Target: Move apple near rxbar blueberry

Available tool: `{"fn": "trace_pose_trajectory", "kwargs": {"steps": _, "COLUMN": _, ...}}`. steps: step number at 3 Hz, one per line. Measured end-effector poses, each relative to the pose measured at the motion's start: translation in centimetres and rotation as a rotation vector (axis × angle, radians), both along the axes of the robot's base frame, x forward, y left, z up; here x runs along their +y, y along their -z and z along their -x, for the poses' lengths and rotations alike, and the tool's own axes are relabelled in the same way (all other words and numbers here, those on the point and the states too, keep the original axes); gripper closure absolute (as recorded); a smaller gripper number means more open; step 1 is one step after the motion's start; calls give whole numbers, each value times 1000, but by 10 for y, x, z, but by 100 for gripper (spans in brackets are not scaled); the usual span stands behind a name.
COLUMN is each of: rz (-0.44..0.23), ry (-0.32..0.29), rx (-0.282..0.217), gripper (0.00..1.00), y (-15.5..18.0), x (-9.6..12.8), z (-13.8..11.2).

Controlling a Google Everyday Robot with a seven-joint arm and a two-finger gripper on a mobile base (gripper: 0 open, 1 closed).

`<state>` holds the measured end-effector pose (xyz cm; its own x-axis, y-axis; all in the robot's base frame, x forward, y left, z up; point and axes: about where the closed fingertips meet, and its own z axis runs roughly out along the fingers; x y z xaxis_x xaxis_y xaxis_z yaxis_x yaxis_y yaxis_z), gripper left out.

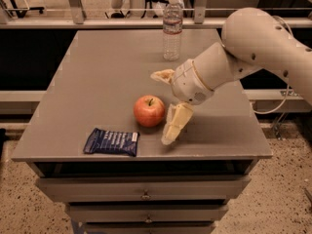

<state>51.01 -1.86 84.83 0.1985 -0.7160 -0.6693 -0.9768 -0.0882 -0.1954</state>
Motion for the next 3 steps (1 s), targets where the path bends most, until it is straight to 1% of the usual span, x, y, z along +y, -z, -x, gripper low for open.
{"fn": "trace_pose_trajectory", "kwargs": {"steps": 1, "rz": 8, "ry": 113, "rx": -36, "gripper": 0, "y": -15, "x": -47, "z": -13}}
{"fn": "trace_pose_trajectory", "kwargs": {"steps": 2, "rz": -27, "ry": 259, "rx": -77, "gripper": 0, "y": -35, "x": -111, "z": -24}}
{"fn": "trace_pose_trajectory", "kwargs": {"steps": 3, "rz": -28, "ry": 273, "rx": -83, "gripper": 0, "y": -37, "x": -118, "z": -25}}
